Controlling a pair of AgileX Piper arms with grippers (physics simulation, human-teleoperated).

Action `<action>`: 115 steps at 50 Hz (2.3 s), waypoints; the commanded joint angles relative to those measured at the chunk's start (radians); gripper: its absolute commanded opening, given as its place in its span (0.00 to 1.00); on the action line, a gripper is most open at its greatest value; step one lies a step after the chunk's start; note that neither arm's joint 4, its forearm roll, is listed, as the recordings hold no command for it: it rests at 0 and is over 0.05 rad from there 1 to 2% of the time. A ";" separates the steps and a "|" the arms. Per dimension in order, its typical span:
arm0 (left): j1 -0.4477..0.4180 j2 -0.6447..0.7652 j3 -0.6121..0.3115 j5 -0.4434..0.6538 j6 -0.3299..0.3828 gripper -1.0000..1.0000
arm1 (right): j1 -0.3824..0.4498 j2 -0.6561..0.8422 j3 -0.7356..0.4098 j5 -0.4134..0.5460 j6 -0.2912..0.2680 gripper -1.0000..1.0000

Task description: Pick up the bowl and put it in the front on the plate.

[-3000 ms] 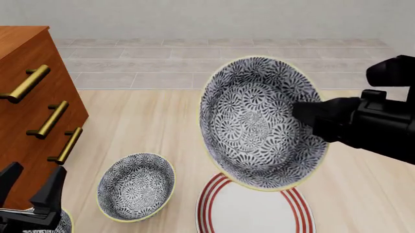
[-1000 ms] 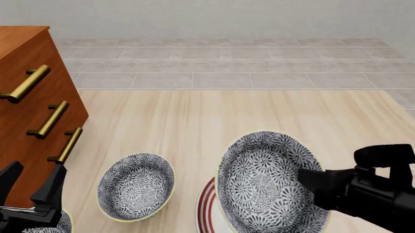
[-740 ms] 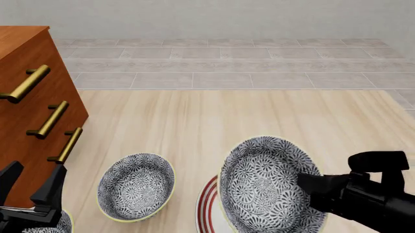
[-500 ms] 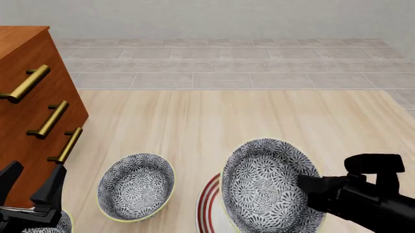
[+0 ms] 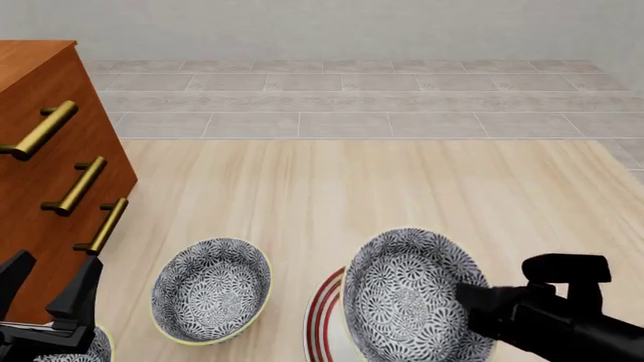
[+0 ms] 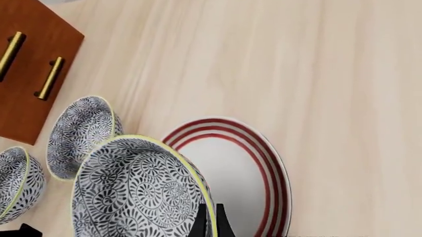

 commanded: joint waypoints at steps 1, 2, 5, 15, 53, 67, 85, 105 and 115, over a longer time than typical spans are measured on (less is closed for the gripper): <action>-0.003 0.009 0.000 -0.007 -0.003 1.00 | -0.002 0.019 0.037 -0.051 0.016 0.00; -0.003 0.010 0.000 -0.008 -0.003 1.00 | -0.002 0.019 0.037 -0.052 0.016 0.00; -0.001 0.006 0.000 -0.005 -0.004 1.00 | 0.000 0.021 0.047 -0.061 0.018 0.00; -0.001 0.012 0.000 -0.010 0.001 1.00 | -0.048 0.068 0.054 -0.103 -0.016 0.00; -0.005 0.049 0.000 -0.041 0.002 1.00 | -0.054 0.249 0.127 -0.312 -0.030 0.00; -0.004 0.026 0.000 -0.023 0.002 1.00 | -0.018 0.325 0.163 -0.404 -0.018 0.00; -0.002 0.023 0.000 -0.021 0.002 1.00 | -0.022 0.368 0.174 -0.455 -0.025 0.00; -0.001 0.013 0.000 -0.013 -0.002 1.00 | -0.023 0.473 0.210 -0.585 -0.008 0.00; -0.002 0.013 0.000 -0.013 -0.002 1.00 | -0.017 0.498 0.223 -0.619 -0.004 0.00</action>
